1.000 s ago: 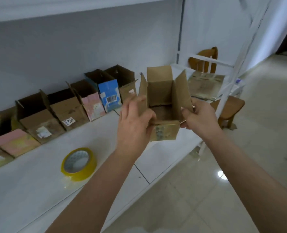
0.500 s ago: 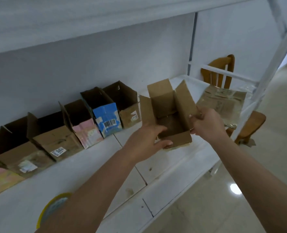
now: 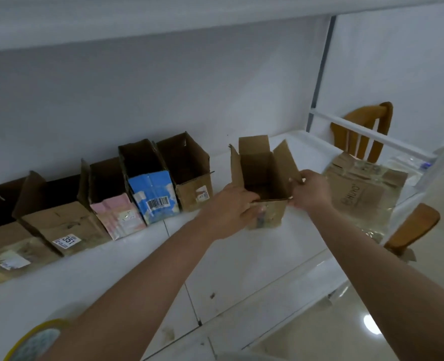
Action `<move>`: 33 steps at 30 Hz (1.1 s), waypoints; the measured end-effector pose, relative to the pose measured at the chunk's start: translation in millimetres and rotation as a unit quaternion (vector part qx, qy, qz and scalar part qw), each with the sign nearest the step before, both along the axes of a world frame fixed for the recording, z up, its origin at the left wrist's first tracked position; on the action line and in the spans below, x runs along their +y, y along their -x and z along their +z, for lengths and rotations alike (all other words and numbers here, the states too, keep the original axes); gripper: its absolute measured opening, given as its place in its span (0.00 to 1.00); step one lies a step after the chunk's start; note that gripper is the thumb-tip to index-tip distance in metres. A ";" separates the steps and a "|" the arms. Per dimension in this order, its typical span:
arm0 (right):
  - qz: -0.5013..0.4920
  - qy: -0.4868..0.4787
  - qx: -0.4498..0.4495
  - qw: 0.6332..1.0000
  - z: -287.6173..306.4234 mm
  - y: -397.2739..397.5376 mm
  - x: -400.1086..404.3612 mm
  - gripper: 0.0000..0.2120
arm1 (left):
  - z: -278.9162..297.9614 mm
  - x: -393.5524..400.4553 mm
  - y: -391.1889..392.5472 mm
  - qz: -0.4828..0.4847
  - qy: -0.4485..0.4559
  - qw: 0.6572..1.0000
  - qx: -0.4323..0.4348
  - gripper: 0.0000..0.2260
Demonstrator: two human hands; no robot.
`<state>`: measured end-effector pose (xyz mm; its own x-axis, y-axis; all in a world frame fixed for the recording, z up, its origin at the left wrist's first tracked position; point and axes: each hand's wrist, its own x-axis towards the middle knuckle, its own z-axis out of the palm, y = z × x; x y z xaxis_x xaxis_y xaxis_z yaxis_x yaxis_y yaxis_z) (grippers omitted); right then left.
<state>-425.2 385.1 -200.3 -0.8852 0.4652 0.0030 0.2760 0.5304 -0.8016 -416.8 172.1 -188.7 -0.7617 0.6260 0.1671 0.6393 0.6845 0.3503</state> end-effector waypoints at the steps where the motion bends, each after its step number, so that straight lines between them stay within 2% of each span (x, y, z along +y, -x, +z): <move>1: 0.003 0.014 0.001 1.000 -1.2 7.7 3.1 0.09 | -0.6 -1.0 2.6 0.006 0.001 1.000 0.002 0.20; 3: 0.018 0.024 -0.002 1.000 -2.0 21.7 7.0 0.13 | -1.8 -0.8 9.6 0.031 0.024 0.999 0.037 0.21; 7: 0.063 0.063 -0.011 0.996 -3.9 44.9 6.8 0.20 | 1.8 14.5 20.2 0.076 0.048 0.983 0.158 0.12; 10: 0.083 0.138 -0.016 0.987 -2.3 56.6 5.7 0.24 | 2.2 30.3 26.6 0.101 0.045 0.976 0.187 0.10; 13: 0.114 0.157 -0.023 0.981 0.1 63.7 3.0 0.26 | 3.3 36.9 39.2 0.142 0.060 0.966 0.208 0.10; 19: 0.152 0.140 -0.020 0.978 -4.5 68.4 17.3 0.25 | 2.8 33.5 65.4 0.228 0.120 0.949 0.184 0.07; 24: 0.170 0.083 -0.039 0.981 -21.4 65.4 27.9 0.20 | -3.6 26.7 80.2 0.300 0.156 0.925 0.172 0.10; 30: 0.185 -0.017 -0.054 0.981 -27.2 58.0 30.6 0.13 | -7.3 22.7 91.2 0.319 0.201 0.917 0.128 0.22; 32: 0.186 -0.048 -0.047 0.980 -27.3 54.7 33.9 0.12 | -7.6 25.5 88.8 0.292 0.202 0.923 0.149 0.27; 33: 0.187 -0.069 -0.044 0.979 -27.8 52.7 35.9 0.12 | -7.6 29.5 84.9 0.278 0.175 0.929 0.172 0.27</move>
<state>-477.9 420.9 -228.2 -0.9933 0.1083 -0.0412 0.1062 0.7094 -0.6967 -501.7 201.6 -196.4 -0.9225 0.2135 0.3217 0.1859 0.9759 -0.1148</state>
